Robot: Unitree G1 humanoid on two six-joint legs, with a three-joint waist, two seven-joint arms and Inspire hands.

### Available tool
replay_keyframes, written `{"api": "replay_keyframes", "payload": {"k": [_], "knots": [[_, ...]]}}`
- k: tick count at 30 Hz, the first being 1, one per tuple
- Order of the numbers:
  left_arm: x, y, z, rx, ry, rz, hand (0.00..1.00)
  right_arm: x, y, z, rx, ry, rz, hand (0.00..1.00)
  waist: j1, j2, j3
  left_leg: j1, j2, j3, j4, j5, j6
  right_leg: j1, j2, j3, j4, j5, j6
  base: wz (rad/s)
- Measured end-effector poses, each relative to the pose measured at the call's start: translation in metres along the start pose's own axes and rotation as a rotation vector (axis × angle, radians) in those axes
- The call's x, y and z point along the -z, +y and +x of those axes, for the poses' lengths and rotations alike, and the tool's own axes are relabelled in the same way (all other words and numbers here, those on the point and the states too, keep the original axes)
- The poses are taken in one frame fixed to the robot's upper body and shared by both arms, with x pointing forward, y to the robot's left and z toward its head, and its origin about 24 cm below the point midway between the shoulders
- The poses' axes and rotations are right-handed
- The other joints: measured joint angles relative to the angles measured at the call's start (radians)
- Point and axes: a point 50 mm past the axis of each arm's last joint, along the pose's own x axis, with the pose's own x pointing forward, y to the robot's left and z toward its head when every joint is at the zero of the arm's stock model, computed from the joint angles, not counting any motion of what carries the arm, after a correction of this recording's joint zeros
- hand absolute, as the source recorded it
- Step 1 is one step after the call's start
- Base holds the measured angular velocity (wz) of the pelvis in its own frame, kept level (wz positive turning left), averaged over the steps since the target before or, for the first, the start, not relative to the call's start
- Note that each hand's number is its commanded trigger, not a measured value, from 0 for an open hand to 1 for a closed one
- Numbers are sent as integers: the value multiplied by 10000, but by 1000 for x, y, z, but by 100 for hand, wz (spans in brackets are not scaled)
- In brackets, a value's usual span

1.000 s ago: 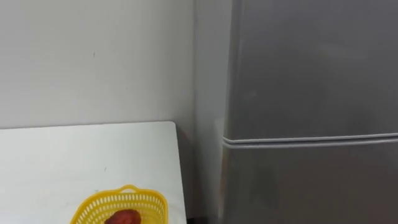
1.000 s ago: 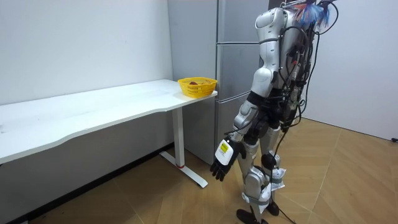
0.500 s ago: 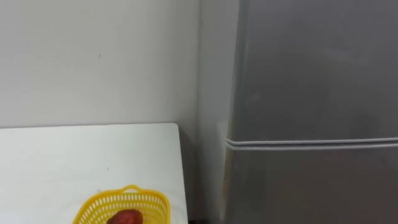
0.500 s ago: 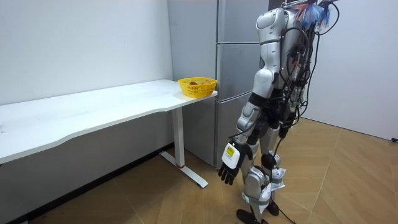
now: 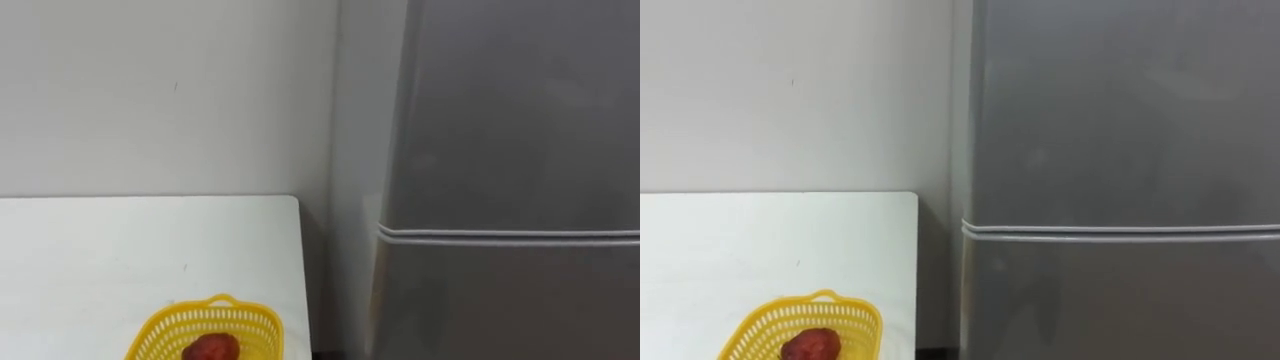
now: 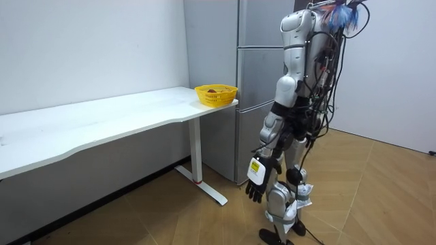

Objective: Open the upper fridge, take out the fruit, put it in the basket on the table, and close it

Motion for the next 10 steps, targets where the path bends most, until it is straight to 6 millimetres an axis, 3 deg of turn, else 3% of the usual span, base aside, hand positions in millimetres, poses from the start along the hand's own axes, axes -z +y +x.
{"api": "replay_keyframes", "payload": {"k": [10], "knots": [[-9,0,0,-3,-234,293,0,-23,4,0,915,-689,-2368,0,308,83,50,11,10,83,-18,-46,-13,-14,43,199,-12,7,10,-3]]}}
